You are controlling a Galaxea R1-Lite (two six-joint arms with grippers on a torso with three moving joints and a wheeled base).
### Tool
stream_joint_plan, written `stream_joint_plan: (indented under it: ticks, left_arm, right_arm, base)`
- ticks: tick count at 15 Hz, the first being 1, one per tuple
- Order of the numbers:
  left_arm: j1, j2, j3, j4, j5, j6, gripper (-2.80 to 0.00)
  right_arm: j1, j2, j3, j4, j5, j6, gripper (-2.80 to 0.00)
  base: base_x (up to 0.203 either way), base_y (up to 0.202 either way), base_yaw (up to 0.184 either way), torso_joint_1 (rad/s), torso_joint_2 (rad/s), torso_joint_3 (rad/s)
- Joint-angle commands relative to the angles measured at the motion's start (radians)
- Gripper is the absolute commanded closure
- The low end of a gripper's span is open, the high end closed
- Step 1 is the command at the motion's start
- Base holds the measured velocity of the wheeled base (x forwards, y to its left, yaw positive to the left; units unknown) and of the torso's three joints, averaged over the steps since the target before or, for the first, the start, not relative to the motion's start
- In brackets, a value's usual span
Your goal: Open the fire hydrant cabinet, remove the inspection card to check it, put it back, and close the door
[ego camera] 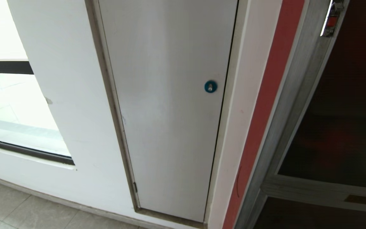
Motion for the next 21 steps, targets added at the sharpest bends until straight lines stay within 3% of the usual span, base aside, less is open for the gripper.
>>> stream_joint_plan:
  ticks: [1, 5, 9, 11, 13, 21]
  left_arm:
    - [0.000, 0.001, 0.008, -0.001, 0.000, 0.000, 0.00]
    - [0.000, 0.001, 0.008, -0.001, 0.000, 0.000, 0.00]
    - [0.000, 0.001, 0.008, 0.001, 0.000, 0.000, 0.00]
    - [0.000, 0.001, 0.008, 0.000, 0.000, 0.000, 0.00]
    - [0.000, 0.001, 0.006, -0.001, 0.000, 0.000, 0.00]
    - [0.000, 0.001, 0.008, -0.001, 0.000, 0.000, 0.00]
  right_arm:
    - [-0.001, -0.059, 0.025, 0.021, 0.022, 0.041, 0.00]
    - [-0.054, -0.043, -0.002, 0.148, 0.055, 0.051, 0.00]
    - [-0.175, 0.018, -0.167, 0.382, 0.260, 0.127, 0.00]
    - [-0.226, 0.039, -0.167, 0.419, 0.377, 0.144, 0.00]
    - [-0.248, 0.048, -0.166, 0.424, 0.441, 0.146, 0.00]
    - [-0.237, 0.057, -0.159, 0.417, 0.465, 0.144, 0.00]
  base:
    - [0.000, 0.000, 0.000, 0.000, 0.00, 0.000]
    - [0.000, 0.000, 0.000, 0.000, 0.00, 0.000]
    - [0.000, 0.000, 0.000, 0.000, 0.00, 0.000]
    - [0.000, 0.000, 0.000, 0.000, 0.00, 0.000]
    - [0.000, 0.000, 0.000, 0.000, 0.00, 0.000]
    - [0.000, 0.000, 0.000, 0.000, 0.00, 0.000]
